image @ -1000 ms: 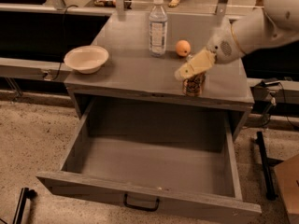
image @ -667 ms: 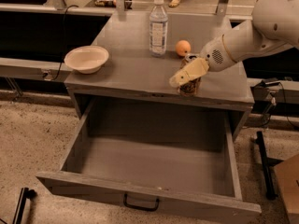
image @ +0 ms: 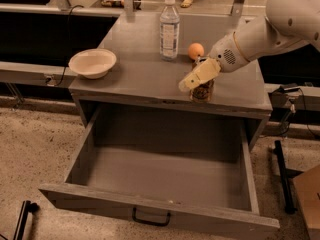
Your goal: Pick orange can from top drawer and place on counter
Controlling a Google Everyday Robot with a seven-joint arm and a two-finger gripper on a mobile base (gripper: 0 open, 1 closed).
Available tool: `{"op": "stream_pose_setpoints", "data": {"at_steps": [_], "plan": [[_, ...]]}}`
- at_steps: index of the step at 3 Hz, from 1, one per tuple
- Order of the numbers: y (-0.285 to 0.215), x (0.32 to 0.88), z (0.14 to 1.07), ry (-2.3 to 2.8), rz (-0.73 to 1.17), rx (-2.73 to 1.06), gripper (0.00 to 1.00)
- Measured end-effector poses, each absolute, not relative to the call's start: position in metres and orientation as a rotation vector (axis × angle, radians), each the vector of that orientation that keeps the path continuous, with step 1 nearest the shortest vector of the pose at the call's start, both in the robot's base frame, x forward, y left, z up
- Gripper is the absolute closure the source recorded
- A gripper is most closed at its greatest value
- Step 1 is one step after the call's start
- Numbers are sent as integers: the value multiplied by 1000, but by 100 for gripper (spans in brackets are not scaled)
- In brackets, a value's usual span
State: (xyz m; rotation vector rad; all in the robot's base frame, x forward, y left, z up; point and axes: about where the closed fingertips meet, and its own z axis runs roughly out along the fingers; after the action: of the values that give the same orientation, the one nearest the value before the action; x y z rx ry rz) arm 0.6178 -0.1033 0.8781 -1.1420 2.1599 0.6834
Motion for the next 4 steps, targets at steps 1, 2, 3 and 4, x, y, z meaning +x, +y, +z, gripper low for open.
{"op": "stream_pose_setpoints", "data": {"at_steps": [1, 2, 3, 4], "plan": [[-85, 615, 891, 2103, 652, -1240, 0], [-85, 613, 910, 2049, 630, -1268, 0], [-115, 617, 939, 2010, 573, -1210, 0], [-149, 614, 970, 1940, 563, -1201, 0]]}}
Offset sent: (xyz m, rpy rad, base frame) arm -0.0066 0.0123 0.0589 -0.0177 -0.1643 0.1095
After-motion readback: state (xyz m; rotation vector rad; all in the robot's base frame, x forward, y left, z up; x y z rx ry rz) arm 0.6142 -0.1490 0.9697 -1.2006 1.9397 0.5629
